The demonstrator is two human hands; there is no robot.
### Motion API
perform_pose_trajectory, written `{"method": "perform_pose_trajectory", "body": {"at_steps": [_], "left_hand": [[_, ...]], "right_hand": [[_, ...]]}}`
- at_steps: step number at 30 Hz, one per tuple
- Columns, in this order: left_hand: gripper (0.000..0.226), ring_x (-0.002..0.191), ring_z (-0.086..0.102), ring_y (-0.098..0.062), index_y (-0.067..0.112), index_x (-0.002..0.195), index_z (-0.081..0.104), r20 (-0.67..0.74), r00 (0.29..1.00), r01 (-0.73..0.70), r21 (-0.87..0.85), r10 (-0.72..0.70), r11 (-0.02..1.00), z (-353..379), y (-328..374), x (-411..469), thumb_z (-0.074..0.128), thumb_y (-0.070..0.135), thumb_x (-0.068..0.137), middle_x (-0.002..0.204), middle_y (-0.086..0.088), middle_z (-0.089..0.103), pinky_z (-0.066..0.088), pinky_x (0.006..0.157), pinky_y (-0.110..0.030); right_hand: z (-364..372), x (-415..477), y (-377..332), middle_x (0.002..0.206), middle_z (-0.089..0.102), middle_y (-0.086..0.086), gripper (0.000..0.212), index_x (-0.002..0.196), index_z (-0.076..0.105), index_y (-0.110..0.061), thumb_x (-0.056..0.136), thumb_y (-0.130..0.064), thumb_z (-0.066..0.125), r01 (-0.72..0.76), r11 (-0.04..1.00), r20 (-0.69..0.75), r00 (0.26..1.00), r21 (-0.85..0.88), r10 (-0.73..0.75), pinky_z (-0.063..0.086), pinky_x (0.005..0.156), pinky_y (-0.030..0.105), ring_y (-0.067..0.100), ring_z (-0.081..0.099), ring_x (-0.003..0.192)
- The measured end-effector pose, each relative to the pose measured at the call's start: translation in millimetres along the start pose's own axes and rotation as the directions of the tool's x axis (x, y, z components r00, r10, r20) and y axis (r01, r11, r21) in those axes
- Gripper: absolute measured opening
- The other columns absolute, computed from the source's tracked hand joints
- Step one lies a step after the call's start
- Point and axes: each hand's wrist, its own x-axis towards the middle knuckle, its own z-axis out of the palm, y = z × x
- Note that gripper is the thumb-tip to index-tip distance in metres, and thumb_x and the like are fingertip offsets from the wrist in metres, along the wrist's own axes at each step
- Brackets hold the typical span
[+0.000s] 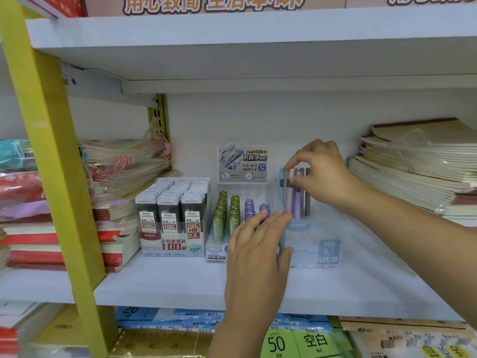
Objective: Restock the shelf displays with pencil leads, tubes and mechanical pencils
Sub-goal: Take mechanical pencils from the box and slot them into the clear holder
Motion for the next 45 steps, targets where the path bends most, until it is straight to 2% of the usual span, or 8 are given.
{"method": "perform_pose_trajectory", "body": {"at_steps": [8,12,17,22,27,32,38,45], "left_hand": [[0.065,0.144,0.010,0.011,0.040,0.149,0.036,0.016,1.000,0.000,-0.102,0.002,0.995,-12.2,1.3,-2.6,0.067,0.025,0.093,0.149,0.030,0.032,0.016,0.119,-0.027],[0.040,0.130,0.040,0.002,0.034,0.135,0.052,-0.069,0.991,-0.117,-0.055,0.113,0.992,-44.4,-3.2,-44.7,0.058,0.028,0.096,0.134,0.019,0.055,0.025,0.112,-0.014],[0.032,0.106,0.054,-0.011,0.030,0.128,0.055,0.223,0.970,0.089,0.040,-0.096,0.995,-60.7,-45.2,-159.5,0.055,0.032,0.095,0.119,0.009,0.060,0.042,0.090,-0.019],[0.052,0.116,0.058,-0.017,0.021,0.142,0.049,0.631,0.436,0.716,0.189,-0.642,0.672,-41.5,-77.7,-311.4,0.063,0.038,0.095,0.144,-0.001,0.047,0.045,0.098,-0.028],[0.065,0.132,0.050,-0.017,0.022,0.151,0.037,0.753,0.052,0.873,0.284,-0.656,0.396,-13.0,-91.8,-397.0,0.061,0.046,0.095,0.156,0.000,0.040,0.040,0.101,-0.024],[0.062,0.135,0.046,-0.011,0.029,0.150,0.040,0.822,-0.064,0.941,0.238,-0.566,0.240,10.6,-102.4,-417.5,0.065,0.040,0.094,0.151,0.008,0.045,0.041,0.097,-0.023],[0.051,0.121,0.062,-0.008,0.030,0.140,0.054,0.877,-0.057,0.991,0.107,-0.477,0.079,16.5,-102.8,-428.3,0.061,0.005,0.096,0.134,0.014,0.063,0.054,0.093,-0.023],[0.052,0.122,0.062,-0.009,0.028,0.142,0.054,0.882,-0.068,0.993,0.105,-0.467,0.053,17.4,-106.1,-432.8,0.061,0.003,0.096,0.133,0.013,0.065,0.051,0.103,-0.032]], "right_hand": [[-17.6,-10.7,2.7,0.132,0.056,0.010,0.038,0.132,0.057,-0.021,0.094,-0.016,0.055,-0.026,0.992,-0.021,0.999,0.126,0.029,0.035,0.106,0.034,0.027,0.047,0.124],[-54.3,-79.4,-30.2,0.105,0.066,-0.008,0.028,0.115,0.063,-0.029,0.095,-0.012,0.053,0.118,0.891,-0.225,0.974,0.438,-0.018,0.044,0.083,0.012,0.003,0.059,0.097],[-22.9,-207.5,-59.0,0.088,0.068,-0.011,0.021,0.096,0.063,-0.036,0.094,-0.016,0.056,-0.069,0.704,0.117,0.993,0.706,-0.020,0.053,0.069,0.023,0.015,0.065,0.077],[105.8,-351.5,-54.2,0.113,0.061,-0.009,0.018,0.105,0.062,-0.036,0.096,-0.022,0.055,-0.557,0.742,0.799,0.599,0.373,0.048,0.045,0.073,0.012,0.008,0.060,0.096],[215.4,-449.3,-37.6,0.131,0.057,0.004,0.038,0.132,0.054,-0.026,0.094,-0.024,0.060,-0.735,0.673,0.949,0.265,0.086,0.168,0.042,0.094,0.024,0.013,0.054,0.110],[283.0,-496.6,-31.6,0.137,0.052,0.004,0.056,0.144,0.040,-0.025,0.093,-0.022,0.063,-0.835,0.541,0.967,0.049,-0.099,0.251,0.043,0.058,0.009,0.006,0.055,0.092],[321.3,-520.3,-36.9,0.139,0.052,0.007,0.070,0.148,0.033,-0.020,0.088,-0.023,0.069,-0.863,0.467,0.938,-0.022,-0.193,0.347,0.047,0.094,0.035,0.026,0.053,0.123],[337.4,-527.3,-47.7,0.134,0.056,0.005,0.062,0.141,0.042,-0.020,0.086,-0.031,0.069,-0.920,0.330,0.932,-0.086,-0.209,0.351,0.042,0.096,0.038,0.027,0.054,0.122]]}}
